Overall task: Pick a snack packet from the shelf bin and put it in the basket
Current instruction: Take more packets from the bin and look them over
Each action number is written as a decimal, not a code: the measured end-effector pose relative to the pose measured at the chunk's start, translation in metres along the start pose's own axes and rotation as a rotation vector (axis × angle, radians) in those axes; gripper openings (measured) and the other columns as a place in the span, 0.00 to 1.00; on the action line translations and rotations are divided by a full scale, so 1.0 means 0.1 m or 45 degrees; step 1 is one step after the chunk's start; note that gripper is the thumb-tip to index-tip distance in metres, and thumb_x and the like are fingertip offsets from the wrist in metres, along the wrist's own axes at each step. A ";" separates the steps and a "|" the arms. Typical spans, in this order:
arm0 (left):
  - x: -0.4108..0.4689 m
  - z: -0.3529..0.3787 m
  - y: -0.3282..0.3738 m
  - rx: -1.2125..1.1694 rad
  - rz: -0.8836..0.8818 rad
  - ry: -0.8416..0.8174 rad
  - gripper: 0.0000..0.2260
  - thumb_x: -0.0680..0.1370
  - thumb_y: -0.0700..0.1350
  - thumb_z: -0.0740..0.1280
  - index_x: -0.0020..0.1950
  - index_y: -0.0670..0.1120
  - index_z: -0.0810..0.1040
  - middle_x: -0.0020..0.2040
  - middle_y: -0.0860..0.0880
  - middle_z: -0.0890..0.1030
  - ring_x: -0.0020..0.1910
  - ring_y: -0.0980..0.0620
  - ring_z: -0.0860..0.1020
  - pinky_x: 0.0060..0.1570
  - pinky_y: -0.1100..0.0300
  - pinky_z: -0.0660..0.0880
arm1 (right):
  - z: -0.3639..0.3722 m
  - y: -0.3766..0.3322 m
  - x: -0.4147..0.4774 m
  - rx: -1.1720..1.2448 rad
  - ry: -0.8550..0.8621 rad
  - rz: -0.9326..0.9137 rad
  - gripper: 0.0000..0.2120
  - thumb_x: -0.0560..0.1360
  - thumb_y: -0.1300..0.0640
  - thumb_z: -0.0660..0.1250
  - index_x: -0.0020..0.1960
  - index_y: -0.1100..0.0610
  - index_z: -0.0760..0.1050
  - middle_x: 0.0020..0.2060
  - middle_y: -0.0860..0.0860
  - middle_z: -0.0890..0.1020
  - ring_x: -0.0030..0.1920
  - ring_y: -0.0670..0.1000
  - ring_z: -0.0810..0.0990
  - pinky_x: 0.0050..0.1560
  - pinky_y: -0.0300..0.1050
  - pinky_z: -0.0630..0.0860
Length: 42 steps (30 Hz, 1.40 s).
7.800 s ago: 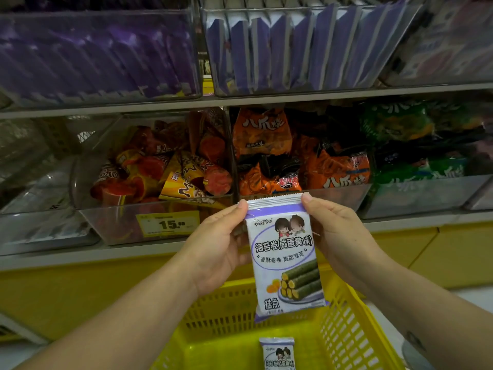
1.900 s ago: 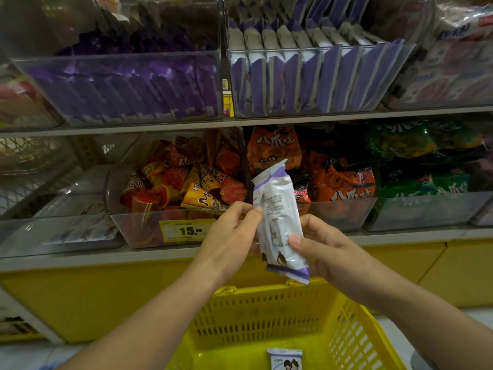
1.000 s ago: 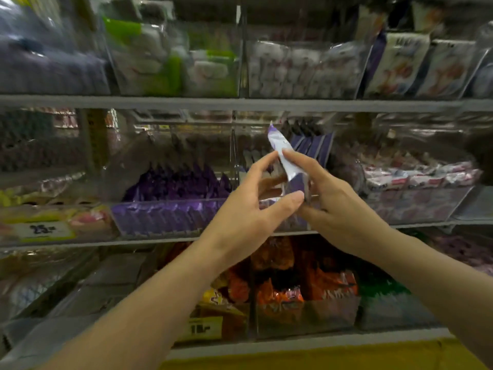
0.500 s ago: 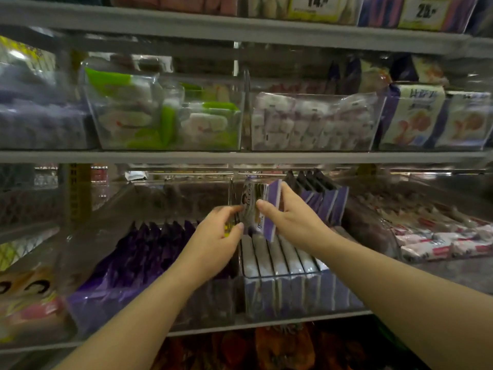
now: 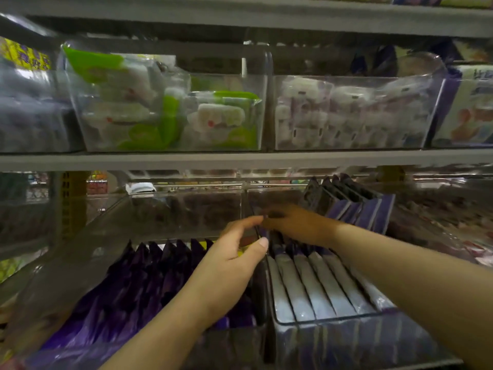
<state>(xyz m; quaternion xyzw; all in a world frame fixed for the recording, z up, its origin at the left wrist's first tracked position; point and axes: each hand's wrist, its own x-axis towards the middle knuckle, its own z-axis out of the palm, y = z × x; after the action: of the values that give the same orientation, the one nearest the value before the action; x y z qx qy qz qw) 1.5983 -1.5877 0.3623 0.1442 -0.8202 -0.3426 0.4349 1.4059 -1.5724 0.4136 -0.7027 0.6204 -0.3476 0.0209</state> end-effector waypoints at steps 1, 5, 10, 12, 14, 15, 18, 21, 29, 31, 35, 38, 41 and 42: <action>0.00 0.00 0.00 -0.011 0.003 -0.001 0.13 0.80 0.53 0.61 0.62 0.68 0.69 0.62 0.68 0.72 0.59 0.72 0.70 0.43 0.84 0.66 | -0.03 0.00 -0.02 -0.075 -0.067 -0.031 0.08 0.79 0.55 0.65 0.57 0.51 0.77 0.44 0.43 0.81 0.46 0.39 0.79 0.45 0.27 0.72; 0.00 0.00 -0.02 -0.017 0.005 -0.003 0.13 0.80 0.52 0.62 0.63 0.66 0.70 0.63 0.62 0.74 0.59 0.68 0.73 0.46 0.83 0.67 | 0.03 0.01 -0.01 -0.365 -0.025 -0.132 0.04 0.78 0.56 0.66 0.48 0.47 0.75 0.35 0.42 0.76 0.37 0.42 0.75 0.36 0.31 0.66; -0.02 -0.01 -0.01 -0.007 -0.021 0.002 0.14 0.80 0.53 0.62 0.65 0.66 0.70 0.58 0.62 0.77 0.52 0.75 0.73 0.42 0.84 0.65 | 0.07 0.01 0.00 -0.617 -0.153 -0.097 0.08 0.80 0.54 0.62 0.46 0.55 0.76 0.45 0.51 0.78 0.45 0.50 0.76 0.45 0.41 0.68; -0.03 -0.01 0.00 0.008 -0.030 -0.003 0.14 0.80 0.54 0.61 0.64 0.68 0.69 0.57 0.64 0.76 0.49 0.78 0.72 0.40 0.85 0.65 | 0.04 -0.03 0.01 -0.667 -0.342 -0.057 0.12 0.81 0.53 0.59 0.48 0.58 0.77 0.51 0.53 0.80 0.50 0.53 0.78 0.53 0.47 0.72; -0.03 -0.01 0.01 0.004 -0.036 -0.012 0.13 0.80 0.55 0.61 0.61 0.69 0.69 0.57 0.67 0.73 0.47 0.83 0.69 0.38 0.85 0.64 | -0.03 -0.08 0.00 -0.684 -0.435 -0.027 0.12 0.81 0.51 0.58 0.54 0.56 0.78 0.51 0.50 0.80 0.50 0.52 0.78 0.54 0.46 0.73; -0.04 -0.01 0.02 -0.006 -0.038 -0.015 0.12 0.80 0.54 0.61 0.60 0.70 0.69 0.56 0.68 0.73 0.46 0.83 0.69 0.38 0.86 0.64 | -0.06 -0.10 -0.01 -0.667 -0.430 -0.029 0.09 0.80 0.51 0.60 0.51 0.53 0.78 0.46 0.47 0.79 0.46 0.49 0.77 0.49 0.43 0.72; -0.04 -0.01 0.03 -0.017 -0.033 -0.019 0.10 0.80 0.53 0.61 0.58 0.69 0.70 0.55 0.69 0.72 0.46 0.84 0.68 0.37 0.86 0.63 | -0.15 -0.11 -0.06 -0.635 -0.266 -0.017 0.09 0.75 0.49 0.68 0.37 0.49 0.75 0.32 0.44 0.76 0.34 0.46 0.73 0.39 0.40 0.69; -0.04 -0.01 0.02 -0.012 -0.025 -0.025 0.11 0.80 0.54 0.61 0.58 0.70 0.70 0.57 0.71 0.70 0.47 0.85 0.66 0.38 0.86 0.63 | -0.16 -0.10 -0.11 -0.638 -0.158 0.086 0.16 0.71 0.50 0.71 0.28 0.49 0.71 0.19 0.42 0.73 0.26 0.43 0.71 0.32 0.38 0.68; -0.05 -0.01 0.03 -0.041 0.003 -0.026 0.10 0.81 0.52 0.61 0.58 0.68 0.70 0.61 0.66 0.73 0.52 0.82 0.67 0.40 0.86 0.64 | 0.03 -0.23 0.03 -0.863 -0.146 0.180 0.15 0.73 0.56 0.66 0.29 0.53 0.66 0.27 0.49 0.72 0.27 0.48 0.72 0.29 0.40 0.71; -0.05 -0.01 0.02 -0.044 0.013 -0.025 0.10 0.81 0.51 0.61 0.58 0.67 0.71 0.62 0.66 0.73 0.52 0.82 0.67 0.40 0.86 0.64 | -0.03 -0.15 0.03 -0.735 -0.076 0.218 0.14 0.75 0.57 0.63 0.32 0.54 0.70 0.29 0.50 0.73 0.32 0.49 0.73 0.33 0.41 0.69; -0.03 -0.01 0.01 -0.033 0.019 -0.006 0.12 0.81 0.52 0.61 0.62 0.65 0.72 0.63 0.62 0.74 0.56 0.75 0.71 0.42 0.85 0.64 | 0.00 0.04 0.03 -0.535 0.181 0.197 0.12 0.80 0.56 0.59 0.38 0.53 0.73 0.35 0.51 0.77 0.39 0.53 0.77 0.39 0.45 0.71; -0.03 0.00 0.01 -0.018 0.027 0.002 0.12 0.81 0.51 0.61 0.61 0.65 0.72 0.63 0.61 0.75 0.57 0.74 0.71 0.43 0.85 0.64 | 0.08 0.11 0.09 -0.492 0.357 0.118 0.09 0.81 0.57 0.57 0.43 0.54 0.71 0.35 0.49 0.75 0.38 0.52 0.76 0.34 0.41 0.67; -0.04 0.00 0.00 -0.003 0.032 -0.004 0.11 0.81 0.51 0.62 0.60 0.65 0.72 0.64 0.62 0.74 0.60 0.71 0.71 0.46 0.84 0.64 | 0.06 0.09 0.15 -0.360 0.474 0.081 0.06 0.82 0.58 0.56 0.46 0.55 0.65 0.31 0.46 0.70 0.33 0.48 0.70 0.29 0.38 0.61; -0.04 0.00 0.00 -0.005 0.035 -0.003 0.11 0.81 0.51 0.62 0.59 0.65 0.72 0.64 0.62 0.74 0.60 0.71 0.71 0.47 0.84 0.65 | 0.06 0.09 0.17 -0.316 0.509 0.077 0.05 0.82 0.58 0.56 0.47 0.55 0.64 0.31 0.45 0.69 0.32 0.47 0.70 0.29 0.39 0.61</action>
<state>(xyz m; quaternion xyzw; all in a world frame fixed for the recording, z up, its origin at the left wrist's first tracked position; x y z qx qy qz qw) 1.6002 -1.5857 0.3599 0.1317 -0.8219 -0.3386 0.4388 1.4013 -1.5917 0.4124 -0.5981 0.6711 -0.4000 -0.1784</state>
